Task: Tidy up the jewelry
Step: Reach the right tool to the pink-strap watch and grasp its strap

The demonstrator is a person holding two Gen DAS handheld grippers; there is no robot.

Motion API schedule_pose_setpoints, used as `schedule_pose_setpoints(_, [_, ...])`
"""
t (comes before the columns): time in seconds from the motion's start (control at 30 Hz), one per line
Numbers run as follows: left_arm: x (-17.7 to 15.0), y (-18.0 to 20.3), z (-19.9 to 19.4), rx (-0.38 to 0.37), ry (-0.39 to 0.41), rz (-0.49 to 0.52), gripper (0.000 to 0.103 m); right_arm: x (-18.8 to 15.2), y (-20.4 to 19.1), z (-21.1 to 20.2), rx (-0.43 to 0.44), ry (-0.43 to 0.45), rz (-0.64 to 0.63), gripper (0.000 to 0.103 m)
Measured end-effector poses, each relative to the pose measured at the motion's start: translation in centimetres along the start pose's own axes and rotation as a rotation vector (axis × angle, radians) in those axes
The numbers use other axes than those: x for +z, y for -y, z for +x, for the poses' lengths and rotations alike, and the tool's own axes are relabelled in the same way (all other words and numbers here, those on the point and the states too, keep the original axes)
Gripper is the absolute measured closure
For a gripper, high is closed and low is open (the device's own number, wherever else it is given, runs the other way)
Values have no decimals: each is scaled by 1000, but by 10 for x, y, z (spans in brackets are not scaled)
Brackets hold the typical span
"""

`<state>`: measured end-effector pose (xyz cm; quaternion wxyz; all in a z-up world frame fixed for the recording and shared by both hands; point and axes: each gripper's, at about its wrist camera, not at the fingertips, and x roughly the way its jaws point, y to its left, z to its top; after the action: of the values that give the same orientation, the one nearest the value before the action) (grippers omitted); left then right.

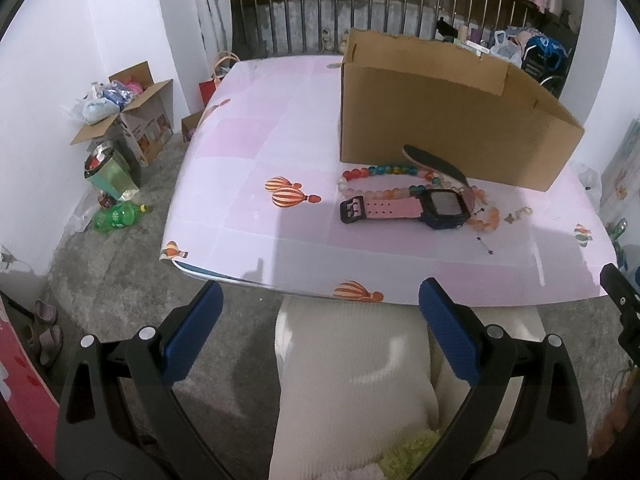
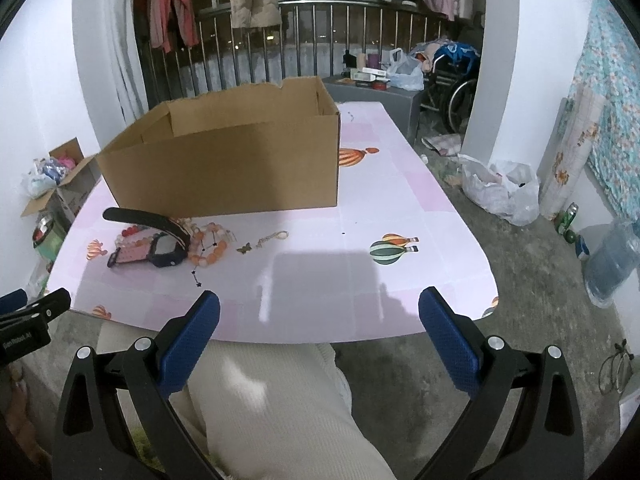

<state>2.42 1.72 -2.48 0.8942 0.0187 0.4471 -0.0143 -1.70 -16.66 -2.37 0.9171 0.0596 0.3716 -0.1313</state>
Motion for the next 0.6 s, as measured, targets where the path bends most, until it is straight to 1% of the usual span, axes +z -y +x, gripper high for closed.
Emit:
schedule_pose_setpoints(0.13, [6,-3,14,-12,-18,8,8,8,-3,13,16,-1,-25,6])
schedule_pose_setpoints(0.2, [9,-5,19,-39,-5,8,8,13,-9,20,61,3,-52,6])
schedule_pose_setpoints(0.23, [10,-6,21,-59,4,9,8,16,-12,24,92,3,-64,6])
schedule_pose_setpoints(0.3, [14,-9,25,-137,29,6,8,21,-16,26,128,20,-70,6])
schedule_pose_setpoints(0.33, [16,-13,26,-181,47,-11,8,25,-19,28,145,29,-74,6])
schedule_pose_setpoints(0.37, [18,-17,27,-204,57,-30,8,29,-23,29,165,34,-86,6])
schedule_pose_setpoints(0.43, [22,-22,32,-216,55,-54,8,36,-33,33,205,38,-120,6])
schedule_pose_setpoints(0.53, [30,-25,42,-223,30,-51,8,44,-50,39,266,34,-166,6])
schedule_pose_setpoints(0.57, [32,-26,45,-223,30,-49,8,46,-57,41,294,34,-189,7])
schedule_pose_setpoints(0.6, [33,-26,48,-224,35,-45,8,48,-64,43,315,32,-210,12])
